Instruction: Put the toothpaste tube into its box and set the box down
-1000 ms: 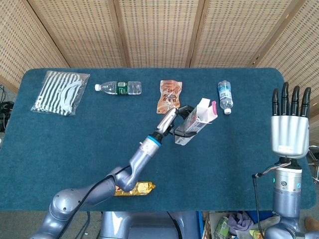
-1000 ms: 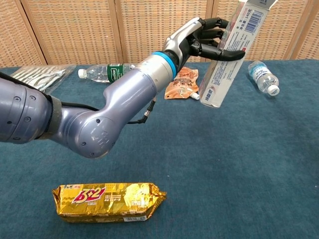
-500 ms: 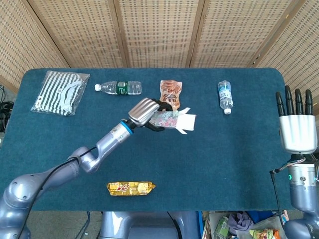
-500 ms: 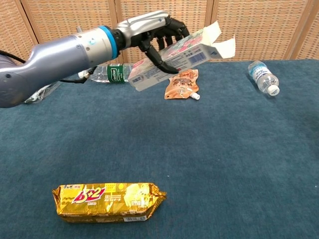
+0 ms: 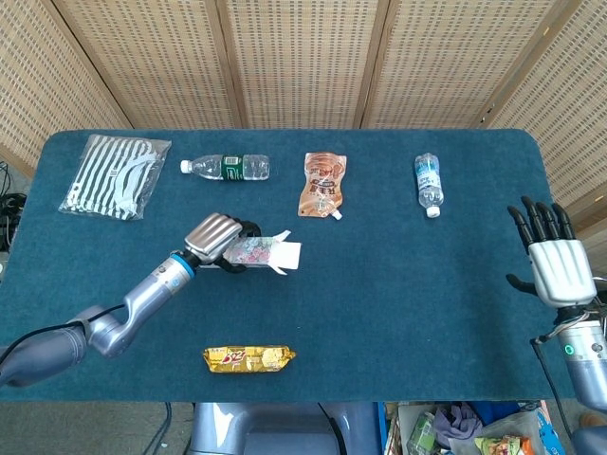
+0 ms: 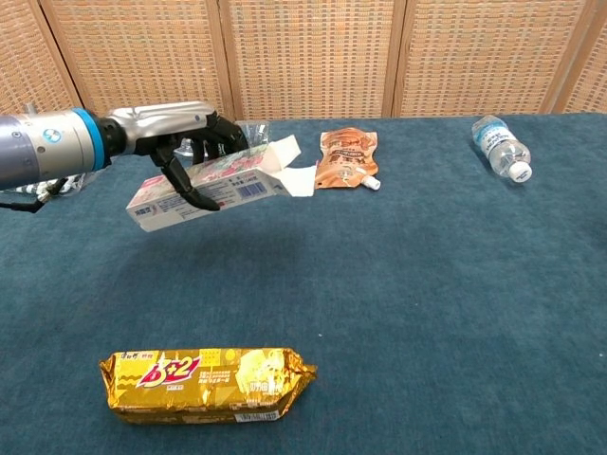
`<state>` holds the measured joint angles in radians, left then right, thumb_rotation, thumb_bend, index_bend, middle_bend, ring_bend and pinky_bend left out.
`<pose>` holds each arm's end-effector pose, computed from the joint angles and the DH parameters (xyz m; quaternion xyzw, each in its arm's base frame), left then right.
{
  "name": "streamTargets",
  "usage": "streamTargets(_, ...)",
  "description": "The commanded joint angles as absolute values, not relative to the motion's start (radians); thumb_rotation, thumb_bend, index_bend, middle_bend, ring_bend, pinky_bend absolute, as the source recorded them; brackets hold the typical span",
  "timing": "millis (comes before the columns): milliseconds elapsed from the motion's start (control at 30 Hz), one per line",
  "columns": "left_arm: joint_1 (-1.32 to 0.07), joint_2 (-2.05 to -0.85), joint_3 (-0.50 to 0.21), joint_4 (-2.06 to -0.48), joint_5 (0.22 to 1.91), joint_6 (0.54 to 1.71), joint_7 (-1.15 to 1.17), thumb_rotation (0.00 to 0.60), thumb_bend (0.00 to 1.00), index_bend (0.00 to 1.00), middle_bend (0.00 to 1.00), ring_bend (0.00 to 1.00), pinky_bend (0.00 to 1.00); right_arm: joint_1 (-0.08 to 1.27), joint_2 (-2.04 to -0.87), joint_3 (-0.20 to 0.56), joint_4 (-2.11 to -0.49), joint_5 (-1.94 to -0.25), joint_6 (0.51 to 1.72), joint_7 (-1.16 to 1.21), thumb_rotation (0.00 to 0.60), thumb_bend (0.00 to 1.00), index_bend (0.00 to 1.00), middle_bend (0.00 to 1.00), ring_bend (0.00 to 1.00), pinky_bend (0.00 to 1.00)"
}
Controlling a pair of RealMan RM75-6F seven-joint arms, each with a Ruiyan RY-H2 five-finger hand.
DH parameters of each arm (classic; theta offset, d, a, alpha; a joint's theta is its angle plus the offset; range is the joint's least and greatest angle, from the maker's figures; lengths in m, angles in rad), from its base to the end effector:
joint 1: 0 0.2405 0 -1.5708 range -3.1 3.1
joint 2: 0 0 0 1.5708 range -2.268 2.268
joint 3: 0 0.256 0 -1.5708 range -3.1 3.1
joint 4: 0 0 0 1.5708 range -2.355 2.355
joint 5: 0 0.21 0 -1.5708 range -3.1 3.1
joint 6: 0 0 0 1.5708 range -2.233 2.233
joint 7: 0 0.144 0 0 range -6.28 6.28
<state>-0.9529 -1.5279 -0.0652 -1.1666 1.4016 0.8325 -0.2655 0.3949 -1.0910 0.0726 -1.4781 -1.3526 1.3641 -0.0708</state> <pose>-0.1342 0.4006 -0.0101 -0.7872 -0.3639 -0.3908 0.3084 -0.2892 -0.2877 0.1832 0.6465 -0.2827 0.3686 0.6052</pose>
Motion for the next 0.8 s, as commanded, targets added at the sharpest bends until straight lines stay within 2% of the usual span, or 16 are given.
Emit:
streamTargets(33, -0.937, -1.54, -0.049, -1.162, 1.406, 0.837, -0.25, 0.6, 0.3, 0.45, 0.27, 0.23, 0.3, 0.356, -1.13, 0.014, -1.394, -1.46, 1.362, 0.069, 0.6, 0.0, 0.0, 0.0, 0.0, 0.0)
streamTargets(100, -0.928, -1.546, -0.042, -1.159, 1.407, 0.839, -0.24, 0.6, 0.3, 0.19, 0.07, 0.04, 0.13, 0.342, -1.145, 0.002, -1.37, -1.484, 1.379, 0.088, 0.6, 0.0, 0.0, 0.0, 0.0, 0.0)
streamTargets(167, -0.92, -1.547, -0.034, -1.162, 1.404, 0.833, -0.227, 0.6, 0.29, 0.04, 0.0, 0.0, 0.03, 0.327, -1.16, -0.009, -1.35, -1.504, 1.398, 0.1, 0.6, 0.0, 0.0, 0.0, 0.0, 0.0)
streamTargets(200, -0.916, -1.545, -0.031, -1.167, 1.401, 0.83, -0.22, 0.6, 0.29, 0.01, 0.0, 0.0, 0.01, 0.319, -1.167, -0.014, -1.343, -1.512, 1.409, 0.104, 0.6, 0.0, 0.0, 0.0, 0.0, 0.0)
streamTargets(367, -0.886, -1.515, -0.035, -1.225, 1.382, 0.85, -0.205, 0.6, 0.29, 0.0, 0.0, 0.0, 0.0, 0.278, -1.187, -0.028, -1.336, -1.534, 1.457, 0.121, 0.6, 0.0, 0.0, 0.0, 0.0, 0.0)
streamTargets(467, -0.853, -1.471, -0.039, -1.284, 1.388, 0.906, -0.199, 0.6, 0.29, 0.0, 0.0, 0.0, 0.0, 0.252, -1.191, -0.032, -1.344, -1.548, 1.493, 0.129, 0.6, 0.0, 0.0, 0.0, 0.0, 0.0)
streamTargets(667, -0.724, -1.327, -0.024, -1.429, 1.417, 1.095, -0.205, 0.6, 0.24, 0.0, 0.0, 0.0, 0.0, 0.199, -1.191, -0.035, -1.376, -1.57, 1.563, 0.117, 0.6, 0.0, 0.0, 0.0, 0.0, 0.0)
streamTargets(800, -0.588, -1.233, 0.005, -1.499, 1.418, 1.269, -0.165, 0.6, 0.21, 0.0, 0.0, 0.0, 0.0, 0.168, -1.19, -0.036, -1.407, -1.568, 1.586, 0.093, 0.6, 0.0, 0.0, 0.0, 0.0, 0.0)
